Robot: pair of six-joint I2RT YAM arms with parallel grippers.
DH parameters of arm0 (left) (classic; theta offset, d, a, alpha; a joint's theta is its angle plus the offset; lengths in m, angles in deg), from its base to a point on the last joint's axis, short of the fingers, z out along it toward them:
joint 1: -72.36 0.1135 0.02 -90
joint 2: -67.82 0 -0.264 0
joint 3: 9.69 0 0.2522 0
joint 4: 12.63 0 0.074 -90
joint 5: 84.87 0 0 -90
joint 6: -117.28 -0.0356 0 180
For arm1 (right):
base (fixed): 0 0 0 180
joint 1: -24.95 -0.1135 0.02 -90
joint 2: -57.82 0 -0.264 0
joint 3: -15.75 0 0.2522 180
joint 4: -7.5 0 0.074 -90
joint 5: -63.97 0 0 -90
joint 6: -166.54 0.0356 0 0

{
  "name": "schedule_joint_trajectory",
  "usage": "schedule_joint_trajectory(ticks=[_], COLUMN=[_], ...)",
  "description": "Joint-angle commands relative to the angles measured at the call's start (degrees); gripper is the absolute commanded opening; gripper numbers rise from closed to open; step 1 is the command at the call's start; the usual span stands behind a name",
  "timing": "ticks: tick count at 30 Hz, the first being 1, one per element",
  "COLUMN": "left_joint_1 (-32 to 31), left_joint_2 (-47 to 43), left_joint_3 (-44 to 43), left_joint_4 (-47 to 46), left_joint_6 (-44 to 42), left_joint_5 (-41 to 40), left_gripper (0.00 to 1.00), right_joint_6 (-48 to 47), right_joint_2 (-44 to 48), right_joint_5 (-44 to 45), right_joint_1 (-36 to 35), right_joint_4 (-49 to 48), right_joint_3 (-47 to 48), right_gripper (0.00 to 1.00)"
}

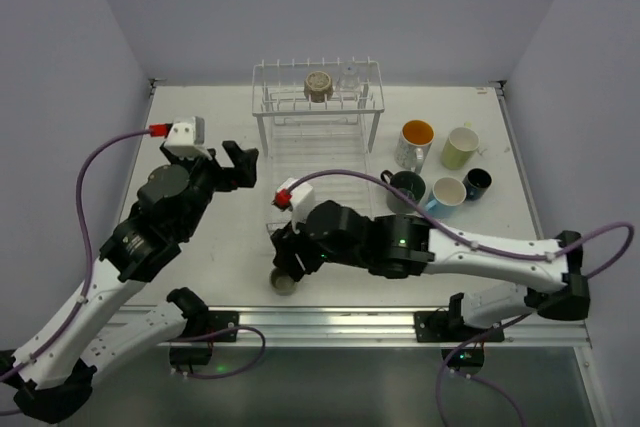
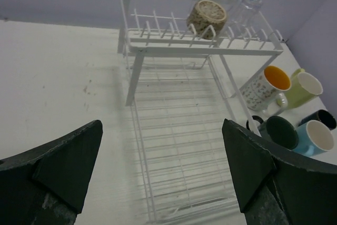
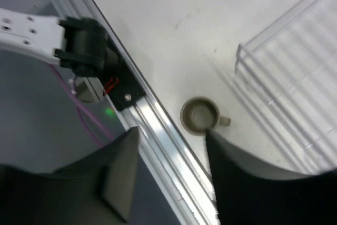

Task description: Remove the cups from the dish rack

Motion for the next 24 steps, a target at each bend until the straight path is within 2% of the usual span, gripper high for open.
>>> schedule_joint_trajectory(ticks=[1, 3, 6, 9, 13, 20, 24], left_joint_1=[0.31, 0.31, 0.31, 0.31, 0.66, 1.72, 1.81], left_joint_2=[9.34, 16.26, 25.23, 33.67, 44.33, 62.52, 67.37], left_joint_3=[-8.53, -13.26, -19.67, -26.44, -36.29, -58.07, -60.58], left_joint_4=[-4.99, -5.86, -6.57, -7.1, -5.61, 4.23, 6.17], left_joint_6=[0.88, 0.53, 0.09, -1.23, -3.16, -3.78, -3.08], left_joint_5=[8.47, 9.97, 10.42, 8.49, 6.82, 4.97, 1.29], left_gripper=[1.0, 1.0, 1.0, 1.0, 1.0, 1.0, 1.0], right_joint_6=[-1.55, -1.55, -0.76, -0.23, 0.56, 0.12, 0.03], right_joint_2=[10.04, 18.04, 26.64, 30.88, 33.7, 37.31, 39.16], right_joint_5=[4.44, 5.15, 1.31, 0.06, -1.18, -0.74, 0.58], right_joint_1=[1.47, 4.46, 11.4, 17.02, 20.64, 21.96, 22.05], right_joint_4=[-2.96, -5.75, -9.1, -10.17, -10.26, -10.26, -10.26], right_joint_3=[-3.45, -6.44, -8.56, -10.67, -13.04, -15.77, -17.53], right_gripper=[0.46, 0.3, 0.17, 0.08, 0.07, 0.11, 0.12])
